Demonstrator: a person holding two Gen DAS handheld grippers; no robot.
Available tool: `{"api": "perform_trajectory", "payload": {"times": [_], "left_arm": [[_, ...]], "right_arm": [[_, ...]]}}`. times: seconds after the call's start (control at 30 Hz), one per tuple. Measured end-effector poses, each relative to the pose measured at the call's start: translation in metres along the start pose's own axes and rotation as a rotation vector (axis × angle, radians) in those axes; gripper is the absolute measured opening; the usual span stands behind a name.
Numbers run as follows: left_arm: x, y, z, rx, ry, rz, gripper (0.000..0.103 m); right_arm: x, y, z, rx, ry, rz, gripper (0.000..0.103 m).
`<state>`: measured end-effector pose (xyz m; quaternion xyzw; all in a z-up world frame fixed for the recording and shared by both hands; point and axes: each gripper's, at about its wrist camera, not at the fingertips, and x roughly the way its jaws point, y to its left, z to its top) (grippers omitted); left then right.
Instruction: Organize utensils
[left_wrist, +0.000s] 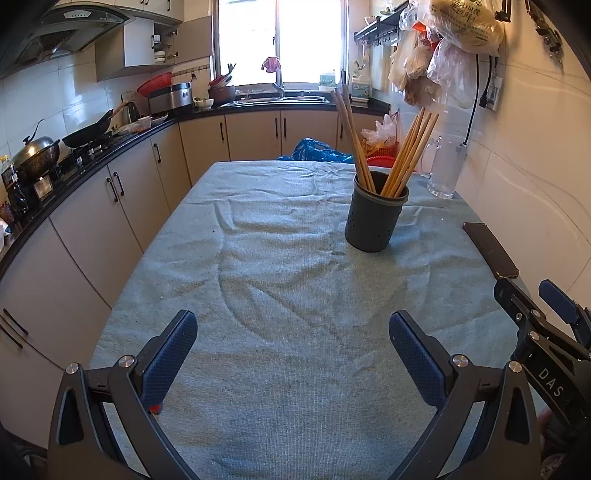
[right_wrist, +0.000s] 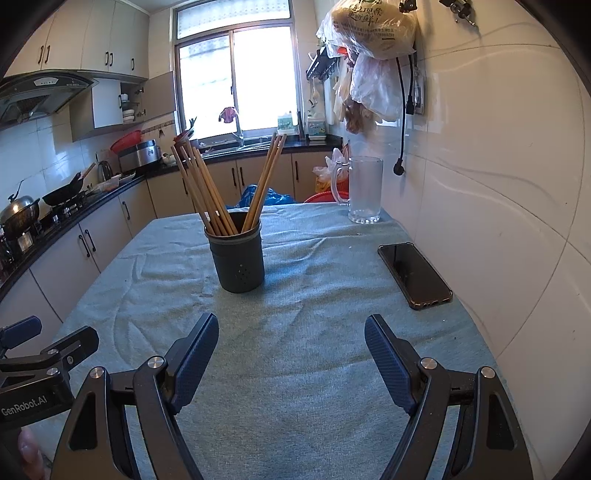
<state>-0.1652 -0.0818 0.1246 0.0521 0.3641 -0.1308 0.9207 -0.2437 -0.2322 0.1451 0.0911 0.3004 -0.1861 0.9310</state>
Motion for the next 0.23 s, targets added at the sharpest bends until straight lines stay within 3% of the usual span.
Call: {"api": "perform_trajectory", "payload": {"times": [0.23], "left_arm": [[0.0040, -0.0017, -0.0009, 0.002, 0.008, 0.003, 0.103]], "right_arm": [[0.0070, -0.0004, -0.0026, -0.003, 0.018, -0.003, 0.085]]}}
